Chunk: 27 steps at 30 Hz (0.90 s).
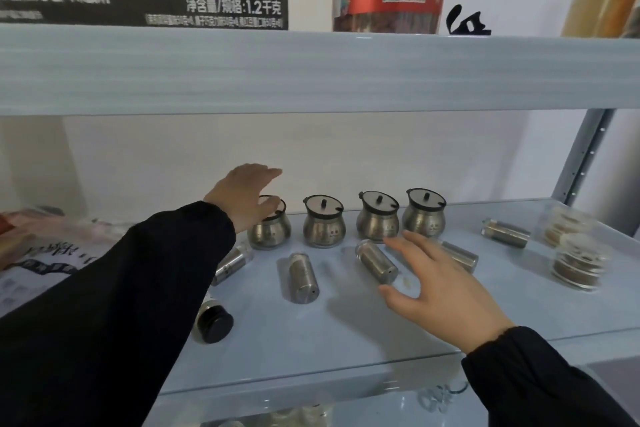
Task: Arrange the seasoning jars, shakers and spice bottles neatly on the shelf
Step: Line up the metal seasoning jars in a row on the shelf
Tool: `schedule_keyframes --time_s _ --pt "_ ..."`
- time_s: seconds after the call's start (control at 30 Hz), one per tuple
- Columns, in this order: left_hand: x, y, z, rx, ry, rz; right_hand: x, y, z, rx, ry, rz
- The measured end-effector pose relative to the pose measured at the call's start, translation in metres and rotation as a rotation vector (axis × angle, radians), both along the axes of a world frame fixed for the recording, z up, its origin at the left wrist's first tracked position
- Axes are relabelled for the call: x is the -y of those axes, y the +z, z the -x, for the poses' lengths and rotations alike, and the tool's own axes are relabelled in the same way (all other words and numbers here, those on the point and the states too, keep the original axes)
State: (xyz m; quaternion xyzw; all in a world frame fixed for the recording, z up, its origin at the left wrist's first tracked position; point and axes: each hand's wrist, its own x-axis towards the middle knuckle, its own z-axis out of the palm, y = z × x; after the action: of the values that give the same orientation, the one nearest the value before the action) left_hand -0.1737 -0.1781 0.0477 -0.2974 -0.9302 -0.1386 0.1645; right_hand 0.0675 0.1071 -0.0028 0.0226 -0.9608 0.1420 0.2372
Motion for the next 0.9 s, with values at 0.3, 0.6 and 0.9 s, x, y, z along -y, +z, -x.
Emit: schedule_keyframes --time_s 0.3,0.6,0.9 --pt "-0.025 -0.022 -0.074 -0.117 0.090 0.067 -0.028 0.001 0.009 0.006 0.027 0.020" --pt "-0.124 -0.031 -0.112 -0.104 0.063 0.095 -0.114 0.007 -0.001 0.028 0.063 0.029" --pt "-0.274 -0.034 -0.138 -0.077 -0.084 0.114 -0.224 0.000 -0.049 0.004 0.037 0.039"
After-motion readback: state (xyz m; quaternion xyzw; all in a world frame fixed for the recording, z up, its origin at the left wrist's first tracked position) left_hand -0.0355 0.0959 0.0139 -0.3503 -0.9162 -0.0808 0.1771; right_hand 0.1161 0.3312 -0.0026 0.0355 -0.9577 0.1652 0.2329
